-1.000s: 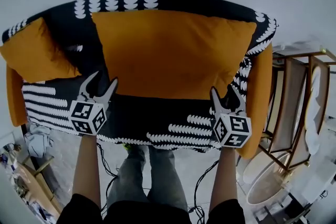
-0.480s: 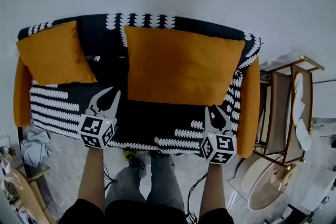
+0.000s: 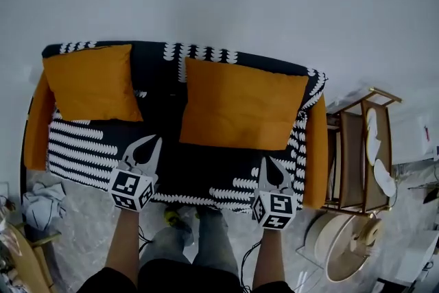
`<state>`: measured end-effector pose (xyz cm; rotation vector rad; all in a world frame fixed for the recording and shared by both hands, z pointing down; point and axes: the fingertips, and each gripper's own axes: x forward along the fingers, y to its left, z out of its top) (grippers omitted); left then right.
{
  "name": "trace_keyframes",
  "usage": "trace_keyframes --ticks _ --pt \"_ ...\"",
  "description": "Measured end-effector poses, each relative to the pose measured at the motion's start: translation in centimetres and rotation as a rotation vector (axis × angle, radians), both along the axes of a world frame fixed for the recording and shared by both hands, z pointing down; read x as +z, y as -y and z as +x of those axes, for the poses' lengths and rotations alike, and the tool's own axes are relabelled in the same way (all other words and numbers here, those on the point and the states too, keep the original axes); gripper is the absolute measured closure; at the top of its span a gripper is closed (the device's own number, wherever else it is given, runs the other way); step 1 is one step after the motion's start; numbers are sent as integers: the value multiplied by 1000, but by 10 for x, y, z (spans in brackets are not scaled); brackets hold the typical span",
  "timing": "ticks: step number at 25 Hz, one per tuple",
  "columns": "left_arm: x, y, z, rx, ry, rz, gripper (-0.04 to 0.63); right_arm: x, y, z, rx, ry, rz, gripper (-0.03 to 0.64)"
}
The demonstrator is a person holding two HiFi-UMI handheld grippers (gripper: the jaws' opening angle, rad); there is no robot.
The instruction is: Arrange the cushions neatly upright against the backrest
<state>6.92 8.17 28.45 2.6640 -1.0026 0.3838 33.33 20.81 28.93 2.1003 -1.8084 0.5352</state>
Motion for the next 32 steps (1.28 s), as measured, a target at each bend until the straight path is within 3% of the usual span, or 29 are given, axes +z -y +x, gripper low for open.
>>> trace_keyframes --ticks 10,16,32 --pt "-71 -27 -49 8 -52 58 597 -76 -28 -56 10 -14 72 604" --pt "-114 -41 -69 4 -90 88 597 -125 -34 -81 0 -76 136 604" --pt "-200 -59 -77 -23 -83 180 597 -206 -45 -87 -30 -108 221 604"
